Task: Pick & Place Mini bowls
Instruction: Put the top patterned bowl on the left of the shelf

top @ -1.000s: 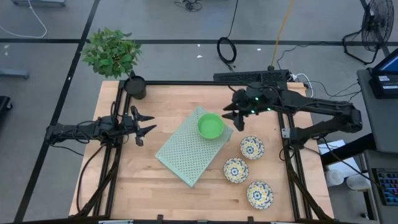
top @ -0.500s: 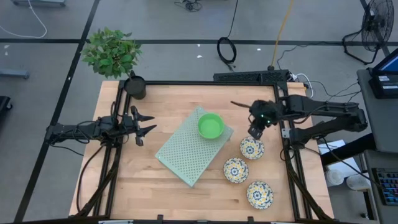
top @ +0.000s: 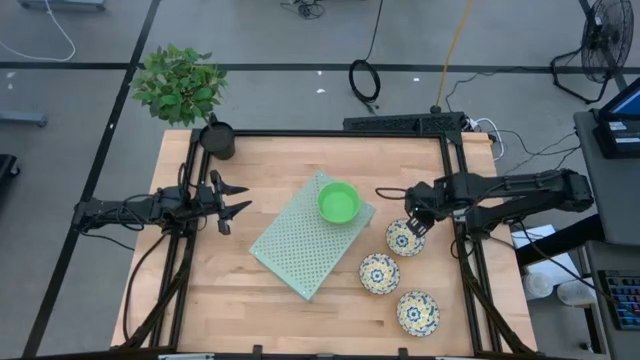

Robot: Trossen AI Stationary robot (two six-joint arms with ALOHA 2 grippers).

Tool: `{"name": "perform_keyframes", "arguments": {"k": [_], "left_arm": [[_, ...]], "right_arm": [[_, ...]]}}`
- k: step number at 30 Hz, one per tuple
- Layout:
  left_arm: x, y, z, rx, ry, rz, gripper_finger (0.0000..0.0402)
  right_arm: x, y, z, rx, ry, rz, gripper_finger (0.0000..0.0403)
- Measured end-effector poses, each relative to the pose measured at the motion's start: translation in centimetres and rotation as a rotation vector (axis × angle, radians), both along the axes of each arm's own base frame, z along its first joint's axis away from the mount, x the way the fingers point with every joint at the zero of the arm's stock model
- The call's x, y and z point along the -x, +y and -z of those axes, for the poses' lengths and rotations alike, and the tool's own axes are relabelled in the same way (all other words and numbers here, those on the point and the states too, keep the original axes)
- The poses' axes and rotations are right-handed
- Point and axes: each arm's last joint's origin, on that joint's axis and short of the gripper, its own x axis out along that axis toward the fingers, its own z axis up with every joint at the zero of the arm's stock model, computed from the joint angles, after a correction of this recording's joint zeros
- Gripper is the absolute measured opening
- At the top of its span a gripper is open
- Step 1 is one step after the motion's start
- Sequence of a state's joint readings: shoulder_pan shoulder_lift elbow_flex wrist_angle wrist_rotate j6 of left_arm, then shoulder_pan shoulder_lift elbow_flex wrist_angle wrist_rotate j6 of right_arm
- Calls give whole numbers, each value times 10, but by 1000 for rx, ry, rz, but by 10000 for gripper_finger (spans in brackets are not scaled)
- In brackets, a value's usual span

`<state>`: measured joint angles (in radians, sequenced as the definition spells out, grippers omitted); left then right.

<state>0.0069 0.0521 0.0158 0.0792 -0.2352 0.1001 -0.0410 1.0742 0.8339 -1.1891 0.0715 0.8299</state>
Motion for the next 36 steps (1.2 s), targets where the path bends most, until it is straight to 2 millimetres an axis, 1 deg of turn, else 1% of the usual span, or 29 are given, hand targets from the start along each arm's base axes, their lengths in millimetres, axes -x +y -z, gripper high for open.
{"name": "perform_keyframes", "arguments": {"k": [7, 21, 26, 31, 36], "left_arm": [[0, 0, 0, 0, 1, 0, 182], [0, 0, 0, 0, 0, 0, 182], [0, 0, 0, 0, 0, 0, 182], [0, 0, 0, 0, 0, 0, 182], [0, 0, 0, 0, 0, 0, 182]], "right_arm": [[-1, 1, 26, -49, -49, -5, 135], [-4, 4, 52, -124, -148, 1, 134], [-1, 4, 58, -119, -131, 3, 130], [-3, 3, 60, -89, -159, 9, 130], [-4, 3, 60, -56, -173, 63, 130]]}}
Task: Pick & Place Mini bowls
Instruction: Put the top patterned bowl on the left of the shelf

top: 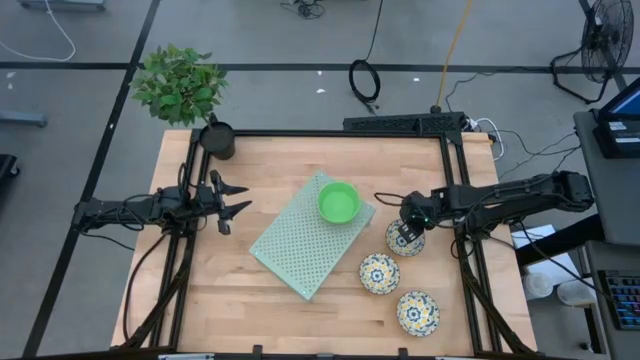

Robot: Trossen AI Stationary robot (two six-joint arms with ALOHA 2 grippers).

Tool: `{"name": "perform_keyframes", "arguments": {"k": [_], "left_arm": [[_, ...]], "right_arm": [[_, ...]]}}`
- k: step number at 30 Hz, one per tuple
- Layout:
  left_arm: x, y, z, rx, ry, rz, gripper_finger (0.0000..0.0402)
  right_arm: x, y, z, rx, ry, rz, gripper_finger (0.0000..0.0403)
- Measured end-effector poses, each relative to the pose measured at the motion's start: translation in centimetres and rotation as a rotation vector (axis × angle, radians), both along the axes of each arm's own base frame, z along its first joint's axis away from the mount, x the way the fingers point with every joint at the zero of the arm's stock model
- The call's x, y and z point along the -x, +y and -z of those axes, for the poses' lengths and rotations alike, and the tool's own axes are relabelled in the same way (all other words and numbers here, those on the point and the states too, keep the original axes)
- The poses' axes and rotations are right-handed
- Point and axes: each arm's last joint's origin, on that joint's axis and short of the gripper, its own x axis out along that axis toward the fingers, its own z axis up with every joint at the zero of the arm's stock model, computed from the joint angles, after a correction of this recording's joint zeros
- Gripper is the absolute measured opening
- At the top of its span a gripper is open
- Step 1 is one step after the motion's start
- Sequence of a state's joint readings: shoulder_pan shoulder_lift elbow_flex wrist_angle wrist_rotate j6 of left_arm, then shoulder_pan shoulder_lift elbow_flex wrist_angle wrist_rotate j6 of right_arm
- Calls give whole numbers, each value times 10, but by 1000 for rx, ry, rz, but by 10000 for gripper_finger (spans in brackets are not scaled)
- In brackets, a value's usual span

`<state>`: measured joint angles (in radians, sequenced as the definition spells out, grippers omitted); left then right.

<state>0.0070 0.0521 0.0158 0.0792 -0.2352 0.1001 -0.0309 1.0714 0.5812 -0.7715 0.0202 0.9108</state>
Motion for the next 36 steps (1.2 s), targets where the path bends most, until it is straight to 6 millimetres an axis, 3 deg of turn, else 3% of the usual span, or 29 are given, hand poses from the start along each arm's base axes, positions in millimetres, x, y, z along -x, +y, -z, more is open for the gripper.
{"name": "perform_keyframes", "arguments": {"k": [13, 24, 36], "left_arm": [[0, 0, 0, 0, 1, 0, 182], [0, 0, 0, 0, 0, 0, 182], [0, 0, 0, 0, 0, 0, 182]], "right_arm": [[-2, 7, 0, -8, -20, -214, 130], [4, 10, 1, -139, 31, -237, 130], [5, 8, 1, -82, 45, -164, 130]]}}
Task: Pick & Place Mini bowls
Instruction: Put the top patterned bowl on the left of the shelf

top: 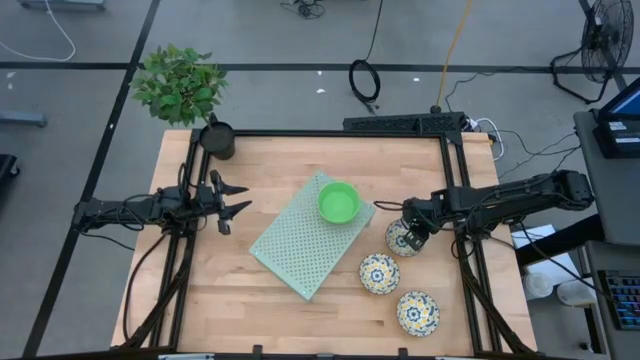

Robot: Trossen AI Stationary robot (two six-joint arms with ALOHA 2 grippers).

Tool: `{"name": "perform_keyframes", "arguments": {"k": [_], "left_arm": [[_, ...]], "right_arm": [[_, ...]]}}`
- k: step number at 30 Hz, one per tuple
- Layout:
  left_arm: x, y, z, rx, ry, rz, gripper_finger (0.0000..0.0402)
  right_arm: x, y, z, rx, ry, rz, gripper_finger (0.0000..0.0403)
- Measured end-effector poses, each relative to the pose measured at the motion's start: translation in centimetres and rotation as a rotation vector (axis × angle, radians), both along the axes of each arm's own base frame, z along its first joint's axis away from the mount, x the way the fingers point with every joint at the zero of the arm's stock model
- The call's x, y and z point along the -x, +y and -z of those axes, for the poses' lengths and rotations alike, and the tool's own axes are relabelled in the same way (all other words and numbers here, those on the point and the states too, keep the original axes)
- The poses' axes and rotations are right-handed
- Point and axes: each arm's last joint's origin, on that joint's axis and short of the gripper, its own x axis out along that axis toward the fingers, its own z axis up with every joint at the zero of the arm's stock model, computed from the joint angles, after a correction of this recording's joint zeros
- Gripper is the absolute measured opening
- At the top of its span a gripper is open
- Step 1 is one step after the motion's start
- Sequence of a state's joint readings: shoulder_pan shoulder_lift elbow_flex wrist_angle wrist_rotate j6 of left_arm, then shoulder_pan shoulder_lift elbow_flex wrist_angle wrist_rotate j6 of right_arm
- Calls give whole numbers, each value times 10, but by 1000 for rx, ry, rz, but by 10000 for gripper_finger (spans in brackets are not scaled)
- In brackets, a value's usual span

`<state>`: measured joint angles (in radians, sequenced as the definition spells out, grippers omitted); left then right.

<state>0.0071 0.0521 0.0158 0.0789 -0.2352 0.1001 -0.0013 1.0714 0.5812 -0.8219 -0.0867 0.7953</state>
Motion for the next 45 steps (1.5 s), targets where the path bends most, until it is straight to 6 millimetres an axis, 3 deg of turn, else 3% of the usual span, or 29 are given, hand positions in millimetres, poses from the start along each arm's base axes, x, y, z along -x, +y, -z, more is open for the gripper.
{"name": "perform_keyframes", "arguments": {"k": [7, 20, 45], "left_arm": [[0, 0, 0, 0, 0, 0, 182], [0, 0, 0, 0, 0, 0, 182], [0, 0, 0, 0, 0, 0, 182]], "right_arm": [[6, -3, -4, -45, 6, 17, 130], [9, -10, -10, 78, -48, 88, 130], [8, -10, -11, 106, -67, -25, 130]]}}
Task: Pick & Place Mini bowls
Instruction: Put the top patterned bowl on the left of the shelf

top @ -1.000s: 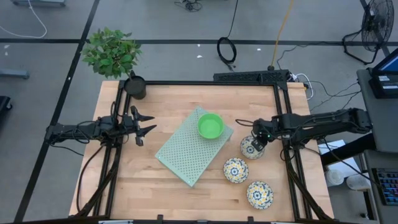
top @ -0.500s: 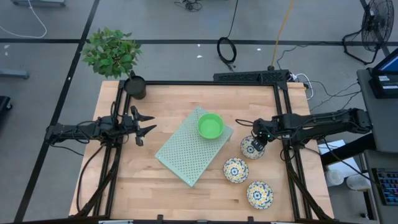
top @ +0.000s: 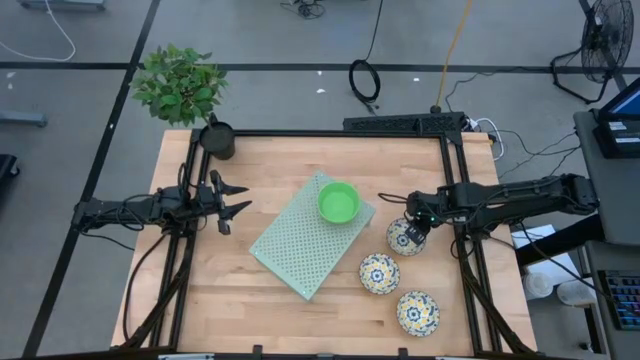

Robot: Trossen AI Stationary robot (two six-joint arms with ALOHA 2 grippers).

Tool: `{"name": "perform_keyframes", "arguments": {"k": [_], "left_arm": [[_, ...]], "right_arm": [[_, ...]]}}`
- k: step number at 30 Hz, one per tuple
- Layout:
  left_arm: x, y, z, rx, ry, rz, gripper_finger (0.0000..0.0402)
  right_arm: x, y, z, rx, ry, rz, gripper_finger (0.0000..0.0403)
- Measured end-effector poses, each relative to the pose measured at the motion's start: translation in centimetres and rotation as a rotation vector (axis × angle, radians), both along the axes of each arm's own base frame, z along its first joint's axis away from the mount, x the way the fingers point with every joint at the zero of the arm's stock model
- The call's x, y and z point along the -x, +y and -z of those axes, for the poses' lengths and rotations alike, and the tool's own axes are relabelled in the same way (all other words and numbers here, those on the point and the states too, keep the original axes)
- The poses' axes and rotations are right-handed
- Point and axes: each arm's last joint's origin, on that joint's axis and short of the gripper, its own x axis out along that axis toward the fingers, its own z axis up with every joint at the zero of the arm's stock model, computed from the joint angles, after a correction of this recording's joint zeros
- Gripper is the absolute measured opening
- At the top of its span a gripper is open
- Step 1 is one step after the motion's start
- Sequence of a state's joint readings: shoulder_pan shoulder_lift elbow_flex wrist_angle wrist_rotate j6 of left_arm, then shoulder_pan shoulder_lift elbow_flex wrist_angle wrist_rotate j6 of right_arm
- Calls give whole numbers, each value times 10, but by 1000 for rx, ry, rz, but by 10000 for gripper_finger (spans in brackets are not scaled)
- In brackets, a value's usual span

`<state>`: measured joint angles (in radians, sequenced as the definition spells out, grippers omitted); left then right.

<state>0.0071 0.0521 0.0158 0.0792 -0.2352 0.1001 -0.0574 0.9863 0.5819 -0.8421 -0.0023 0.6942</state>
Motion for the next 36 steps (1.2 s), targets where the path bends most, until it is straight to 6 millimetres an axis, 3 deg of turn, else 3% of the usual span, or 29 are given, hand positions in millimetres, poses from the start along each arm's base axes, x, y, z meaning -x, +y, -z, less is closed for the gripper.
{"name": "perform_keyframes", "arguments": {"k": [11, 25, 36], "left_arm": [[0, 0, 0, 0, 0, 0, 182], [0, 0, 0, 0, 0, 0, 182], [0, 0, 0, 0, 0, 0, 182]], "right_arm": [[0, 0, 0, -29, -1, 110, 130], [0, 1, 0, -18, -1, -32, 130], [0, 1, 0, -45, -1, 76, 130]]}}
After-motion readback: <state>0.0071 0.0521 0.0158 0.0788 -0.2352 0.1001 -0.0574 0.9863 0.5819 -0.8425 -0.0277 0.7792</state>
